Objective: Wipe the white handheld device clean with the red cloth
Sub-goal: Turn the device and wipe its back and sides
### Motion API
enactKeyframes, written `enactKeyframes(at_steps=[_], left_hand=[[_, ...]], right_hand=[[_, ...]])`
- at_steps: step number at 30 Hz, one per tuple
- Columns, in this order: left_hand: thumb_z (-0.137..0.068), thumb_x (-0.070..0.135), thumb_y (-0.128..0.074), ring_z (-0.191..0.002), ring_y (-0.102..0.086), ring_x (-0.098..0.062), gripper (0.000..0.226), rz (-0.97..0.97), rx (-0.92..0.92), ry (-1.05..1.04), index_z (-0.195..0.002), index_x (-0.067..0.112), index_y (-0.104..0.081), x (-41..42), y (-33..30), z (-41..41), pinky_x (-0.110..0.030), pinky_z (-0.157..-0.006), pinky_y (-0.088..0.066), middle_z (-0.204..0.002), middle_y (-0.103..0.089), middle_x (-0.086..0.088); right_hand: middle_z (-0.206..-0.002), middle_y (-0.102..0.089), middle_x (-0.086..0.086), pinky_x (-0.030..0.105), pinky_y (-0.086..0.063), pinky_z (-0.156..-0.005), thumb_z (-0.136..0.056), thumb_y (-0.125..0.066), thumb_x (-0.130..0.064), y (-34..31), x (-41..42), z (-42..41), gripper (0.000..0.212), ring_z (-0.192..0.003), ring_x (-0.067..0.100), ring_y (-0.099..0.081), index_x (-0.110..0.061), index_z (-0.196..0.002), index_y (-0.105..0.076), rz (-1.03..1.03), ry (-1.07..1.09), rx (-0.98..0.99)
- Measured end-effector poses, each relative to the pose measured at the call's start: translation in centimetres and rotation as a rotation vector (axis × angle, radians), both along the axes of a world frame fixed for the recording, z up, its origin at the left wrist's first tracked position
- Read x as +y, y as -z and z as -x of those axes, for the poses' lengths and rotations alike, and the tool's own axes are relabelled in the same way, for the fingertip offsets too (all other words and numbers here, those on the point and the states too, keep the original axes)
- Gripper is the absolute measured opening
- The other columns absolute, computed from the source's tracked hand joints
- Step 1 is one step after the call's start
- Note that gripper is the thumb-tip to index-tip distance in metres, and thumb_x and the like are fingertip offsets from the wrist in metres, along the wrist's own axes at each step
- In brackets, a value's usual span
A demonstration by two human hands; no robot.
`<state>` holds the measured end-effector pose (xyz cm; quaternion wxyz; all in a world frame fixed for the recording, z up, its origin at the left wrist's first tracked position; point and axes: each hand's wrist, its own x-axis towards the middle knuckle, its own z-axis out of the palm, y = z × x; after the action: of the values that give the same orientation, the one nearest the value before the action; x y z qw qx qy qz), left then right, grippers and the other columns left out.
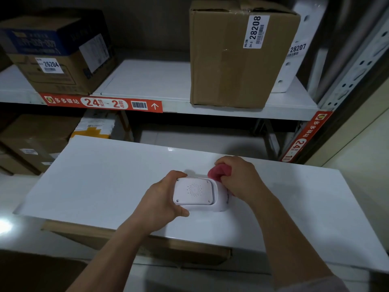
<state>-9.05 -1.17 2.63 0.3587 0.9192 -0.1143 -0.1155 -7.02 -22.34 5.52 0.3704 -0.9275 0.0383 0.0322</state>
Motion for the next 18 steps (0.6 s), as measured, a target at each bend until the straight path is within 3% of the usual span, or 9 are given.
enactKeyframes(at_steps=[3,6,8,12,14,18], left_hand=[[-0.063,0.024,-0.088,-0.101,-0.051,-0.010,0.085,-0.016,-0.012,-0.006,-0.127,0.036,-0.034,-0.2,0.0,0.1,-0.020,-0.083,-0.052,-0.112,-0.050,0.013],[-0.064,0.024,-0.088,-0.101,-0.050,-0.012,0.085,-0.022,0.002,-0.014,-0.128,0.035,-0.034,-0.5,0.0,0.1,-0.020,-0.081,-0.052,-0.113,-0.051,0.011],[-0.064,0.025,-0.087,-0.100,-0.049,-0.012,0.083,-0.010,0.020,-0.032,-0.127,0.035,-0.034,-0.7,0.0,-0.1,-0.017,-0.078,-0.051,-0.110,-0.049,0.011],[-0.067,0.026,-0.085,-0.100,-0.048,-0.011,0.073,0.033,0.035,-0.056,-0.117,0.037,-0.032,-1.0,0.0,-0.4,-0.007,-0.069,-0.044,-0.110,-0.048,0.011],[-0.068,0.028,-0.085,-0.100,-0.049,-0.011,0.072,0.036,0.037,-0.068,-0.115,0.038,-0.032,-1.2,-0.1,-0.4,-0.006,-0.068,-0.043,-0.110,-0.048,0.011],[-0.066,0.029,-0.085,-0.099,-0.049,-0.011,0.074,0.013,0.035,-0.054,-0.114,0.039,-0.031,-1.4,-0.2,-0.3,-0.012,-0.073,-0.046,-0.108,-0.048,0.012]], right_hand=[[-0.077,-0.053,-0.031,0.016,-0.043,-0.065,-0.076,-0.051,0.005,-0.4,-0.5,0.2,0.046,-0.082,0.006,-0.055,-0.024,-0.108,-0.067,-0.050,-0.057,0.091],[-0.086,-0.061,-0.014,0.016,-0.045,-0.050,-0.078,-0.057,0.002,-0.8,-1.0,0.6,0.034,-0.065,0.000,-0.057,-0.025,-0.092,-0.071,-0.118,-0.105,0.104],[-0.090,-0.061,-0.005,0.010,-0.038,-0.043,-0.078,-0.066,-0.002,-1.2,-1.2,1.1,0.022,-0.054,-0.008,-0.054,-0.023,-0.083,-0.072,-0.123,-0.165,0.093],[-0.089,-0.056,-0.008,0.004,-0.038,-0.057,-0.072,-0.071,0.002,-1.5,-2.0,2.1,0.025,-0.076,0.000,-0.055,-0.023,-0.076,-0.072,-0.008,-0.313,0.134],[-0.093,-0.053,-0.007,0.012,-0.043,-0.069,-0.070,-0.070,0.001,-1.3,-2.1,2.3,0.028,-0.085,0.009,-0.055,-0.026,-0.075,-0.072,0.008,-0.321,0.135],[-0.094,-0.050,-0.001,0.028,-0.050,-0.056,-0.067,-0.062,0.007,-0.9,-1.6,1.4,0.030,-0.082,0.018,-0.054,-0.020,-0.077,-0.072,-0.017,-0.128,-0.006]])
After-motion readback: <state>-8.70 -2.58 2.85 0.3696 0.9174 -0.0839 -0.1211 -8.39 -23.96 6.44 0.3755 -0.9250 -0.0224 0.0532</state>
